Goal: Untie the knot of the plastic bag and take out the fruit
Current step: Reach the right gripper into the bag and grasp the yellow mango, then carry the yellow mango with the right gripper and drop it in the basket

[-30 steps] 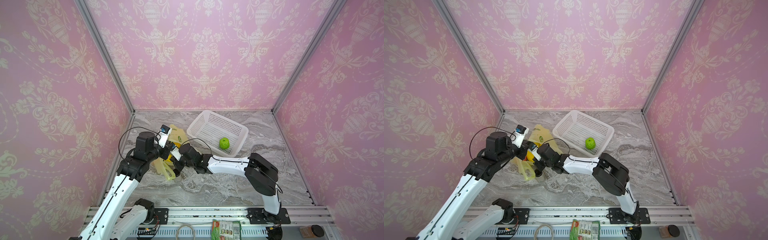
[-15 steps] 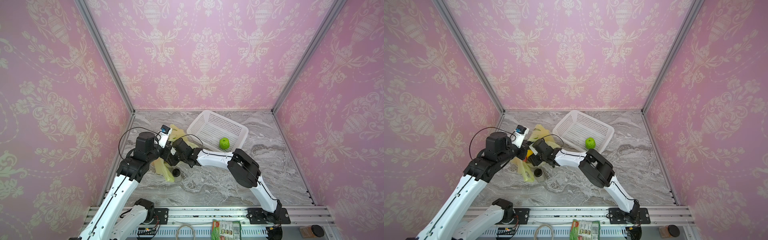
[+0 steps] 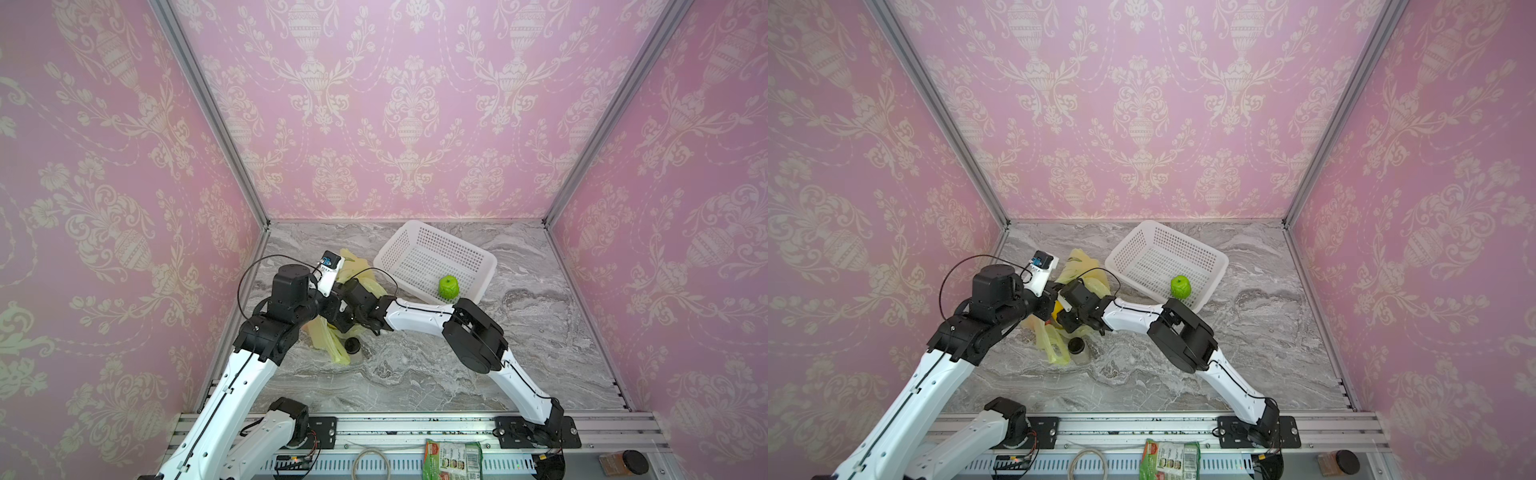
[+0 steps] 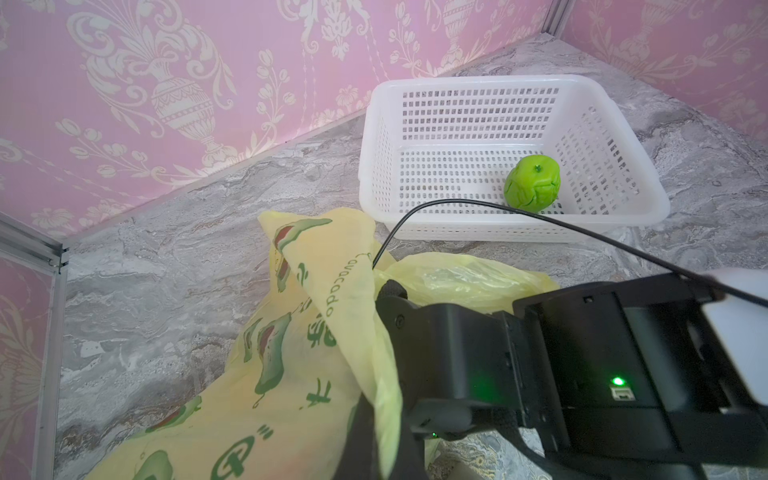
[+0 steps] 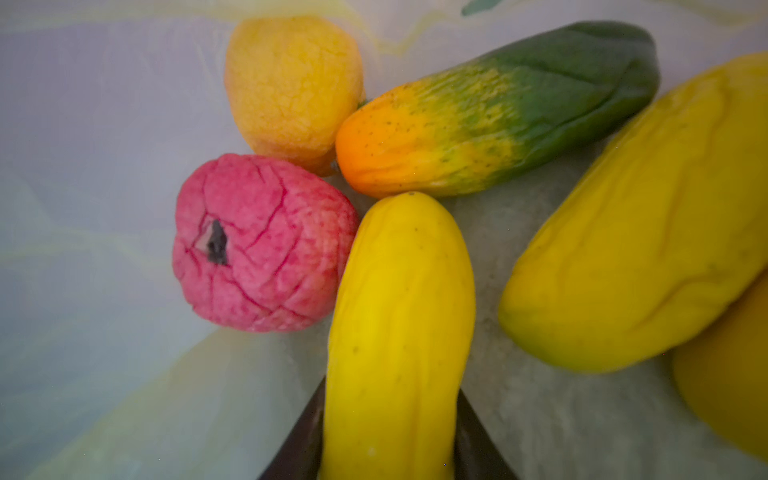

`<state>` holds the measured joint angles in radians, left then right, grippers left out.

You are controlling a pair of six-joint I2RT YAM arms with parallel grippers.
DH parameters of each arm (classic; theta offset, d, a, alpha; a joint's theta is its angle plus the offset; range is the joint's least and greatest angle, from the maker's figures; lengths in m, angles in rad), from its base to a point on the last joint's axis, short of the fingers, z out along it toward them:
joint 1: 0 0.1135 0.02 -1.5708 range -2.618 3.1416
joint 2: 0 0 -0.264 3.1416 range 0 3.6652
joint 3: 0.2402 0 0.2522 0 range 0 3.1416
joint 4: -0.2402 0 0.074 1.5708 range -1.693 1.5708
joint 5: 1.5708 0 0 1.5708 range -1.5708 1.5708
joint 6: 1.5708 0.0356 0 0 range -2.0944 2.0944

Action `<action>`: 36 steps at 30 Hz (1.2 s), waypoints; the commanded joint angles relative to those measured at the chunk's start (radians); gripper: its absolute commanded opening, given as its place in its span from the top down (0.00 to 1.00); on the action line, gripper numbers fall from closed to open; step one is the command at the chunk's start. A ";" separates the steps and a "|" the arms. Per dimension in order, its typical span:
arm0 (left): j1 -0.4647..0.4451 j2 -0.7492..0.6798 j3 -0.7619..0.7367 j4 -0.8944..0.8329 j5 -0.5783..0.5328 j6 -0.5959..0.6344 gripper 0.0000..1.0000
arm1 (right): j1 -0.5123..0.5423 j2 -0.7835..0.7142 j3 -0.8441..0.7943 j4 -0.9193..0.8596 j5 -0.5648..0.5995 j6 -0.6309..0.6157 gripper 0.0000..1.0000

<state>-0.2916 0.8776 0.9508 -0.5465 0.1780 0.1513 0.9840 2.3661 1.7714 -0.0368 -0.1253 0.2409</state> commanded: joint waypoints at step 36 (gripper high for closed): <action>0.022 0.060 0.002 -0.020 0.033 -0.041 1.00 | -0.237 -1.135 -1.169 0.636 0.354 0.043 0.98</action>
<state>-0.2775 0.9386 0.9508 -0.5583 0.1623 0.1360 0.8257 1.2469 0.6247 0.6006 0.1379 0.1905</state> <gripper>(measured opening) 0.045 0.321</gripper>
